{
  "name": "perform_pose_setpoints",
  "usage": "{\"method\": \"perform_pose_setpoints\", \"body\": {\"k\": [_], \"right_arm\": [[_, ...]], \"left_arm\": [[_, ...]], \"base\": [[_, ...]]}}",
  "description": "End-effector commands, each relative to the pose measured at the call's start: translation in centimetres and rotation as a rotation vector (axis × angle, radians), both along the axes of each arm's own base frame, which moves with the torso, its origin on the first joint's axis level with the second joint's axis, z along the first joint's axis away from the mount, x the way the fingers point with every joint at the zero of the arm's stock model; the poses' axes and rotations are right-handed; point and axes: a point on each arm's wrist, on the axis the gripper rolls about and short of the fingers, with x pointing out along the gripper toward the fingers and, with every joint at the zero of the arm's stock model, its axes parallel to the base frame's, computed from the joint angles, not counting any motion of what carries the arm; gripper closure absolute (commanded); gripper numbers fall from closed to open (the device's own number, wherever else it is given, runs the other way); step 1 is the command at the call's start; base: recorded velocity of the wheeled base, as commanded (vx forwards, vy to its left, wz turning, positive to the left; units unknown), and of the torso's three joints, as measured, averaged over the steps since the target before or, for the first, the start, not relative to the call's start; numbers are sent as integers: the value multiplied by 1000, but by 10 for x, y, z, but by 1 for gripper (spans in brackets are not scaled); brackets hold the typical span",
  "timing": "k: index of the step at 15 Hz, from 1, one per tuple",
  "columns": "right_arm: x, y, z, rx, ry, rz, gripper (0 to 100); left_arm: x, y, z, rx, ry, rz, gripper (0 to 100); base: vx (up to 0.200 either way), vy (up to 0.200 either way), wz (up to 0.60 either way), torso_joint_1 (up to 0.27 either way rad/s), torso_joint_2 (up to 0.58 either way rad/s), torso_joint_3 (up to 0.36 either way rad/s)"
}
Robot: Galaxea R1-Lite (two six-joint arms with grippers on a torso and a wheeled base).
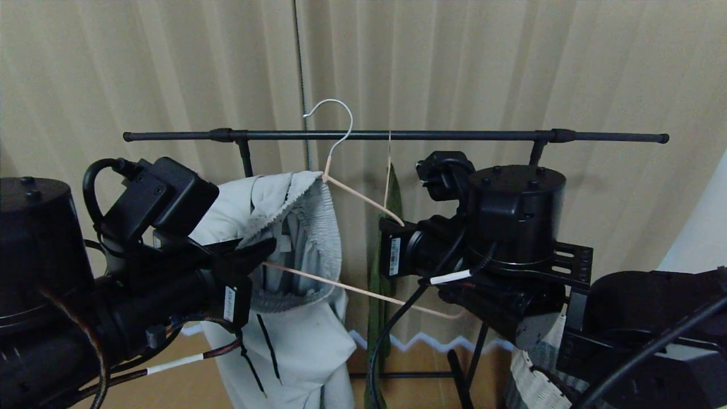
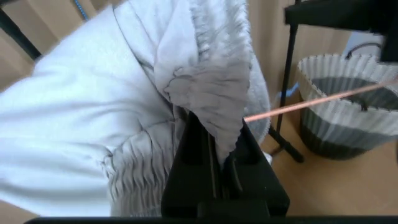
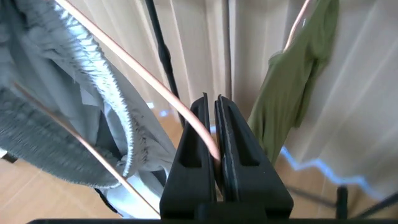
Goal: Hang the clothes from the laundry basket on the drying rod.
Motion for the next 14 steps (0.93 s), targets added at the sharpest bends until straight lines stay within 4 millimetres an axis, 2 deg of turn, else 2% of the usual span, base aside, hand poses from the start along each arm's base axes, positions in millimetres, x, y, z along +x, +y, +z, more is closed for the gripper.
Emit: {"method": "perform_pose_setpoints", "body": {"k": [1, 9, 11, 14], "right_arm": [[-3, -3, -2, -10, -21, 7, 100], [-4, -5, 1, -2, -38, 17, 100], [-3, -9, 4, -7, -47, 8, 100], [13, -25, 4, -42, -62, -50, 100]], "left_arm": [[4, -3, -7, 27, 19, -1, 0], [-2, -1, -5, 24, 6, -18, 0], [-9, 4, -2, 3, -14, -48, 0], [-28, 17, 2, -13, -67, -104, 0]], "base": [[0, 0, 0, 0, 0, 0], [0, 0, 0, 0, 0, 0], [0, 0, 0, 0, 0, 0], [0, 0, 0, 0, 0, 0]]}}
